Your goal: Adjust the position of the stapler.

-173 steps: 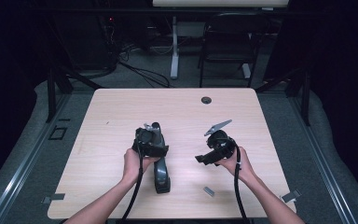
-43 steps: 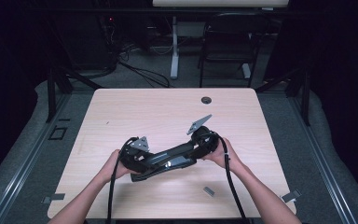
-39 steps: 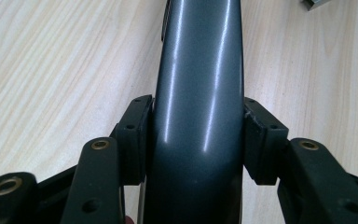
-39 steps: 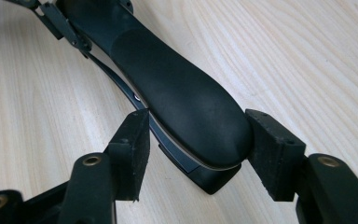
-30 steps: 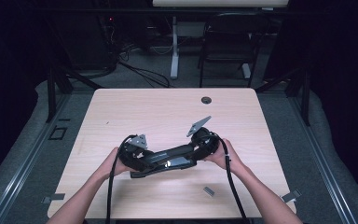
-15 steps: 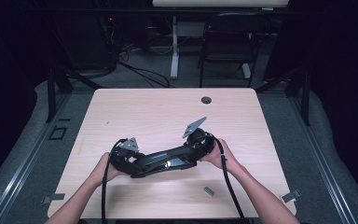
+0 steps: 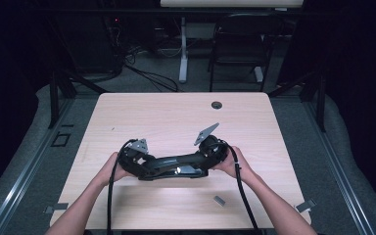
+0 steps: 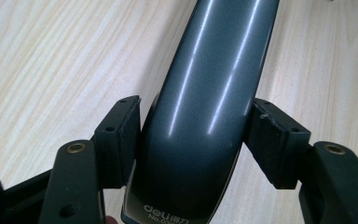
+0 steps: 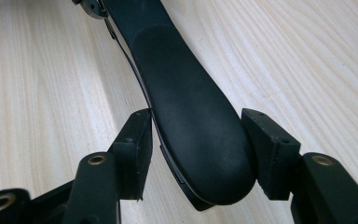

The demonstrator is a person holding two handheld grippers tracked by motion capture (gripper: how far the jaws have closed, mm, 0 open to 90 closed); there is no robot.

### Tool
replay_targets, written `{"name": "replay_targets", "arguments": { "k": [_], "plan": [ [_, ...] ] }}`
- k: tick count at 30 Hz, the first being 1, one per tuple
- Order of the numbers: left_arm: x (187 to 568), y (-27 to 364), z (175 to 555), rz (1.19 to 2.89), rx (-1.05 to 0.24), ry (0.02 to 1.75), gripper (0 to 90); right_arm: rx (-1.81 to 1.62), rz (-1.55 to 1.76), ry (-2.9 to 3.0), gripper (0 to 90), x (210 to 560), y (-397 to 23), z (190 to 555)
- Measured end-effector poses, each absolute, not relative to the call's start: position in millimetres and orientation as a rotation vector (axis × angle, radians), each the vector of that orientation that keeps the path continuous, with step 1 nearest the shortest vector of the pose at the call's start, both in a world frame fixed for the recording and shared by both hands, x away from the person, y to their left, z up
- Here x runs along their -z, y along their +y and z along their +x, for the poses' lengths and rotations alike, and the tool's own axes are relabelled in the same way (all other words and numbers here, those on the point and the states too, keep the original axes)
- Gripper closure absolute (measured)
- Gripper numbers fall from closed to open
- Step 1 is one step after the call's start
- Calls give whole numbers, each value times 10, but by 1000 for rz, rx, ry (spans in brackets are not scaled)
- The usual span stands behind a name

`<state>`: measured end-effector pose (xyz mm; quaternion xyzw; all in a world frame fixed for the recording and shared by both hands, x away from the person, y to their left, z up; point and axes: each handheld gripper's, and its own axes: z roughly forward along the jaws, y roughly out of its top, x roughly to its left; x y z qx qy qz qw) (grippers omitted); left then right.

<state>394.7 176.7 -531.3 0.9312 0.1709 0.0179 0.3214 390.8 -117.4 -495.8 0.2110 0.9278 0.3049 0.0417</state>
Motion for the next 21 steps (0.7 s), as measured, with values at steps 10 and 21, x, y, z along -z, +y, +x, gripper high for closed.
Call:
{"name": "replay_targets", "arguments": {
  "k": [10, 21],
  "plan": [
    [5321, 1728, 4067, 2443, -6, 384, 383, -897, 691, 2830, 458, 4943, -1193, 3891],
    [5320, 1717, 4058, 2441, -18, 390, 379, -904, 665, 2834, 469, 4949, -1209, 3899]
  ]
}}
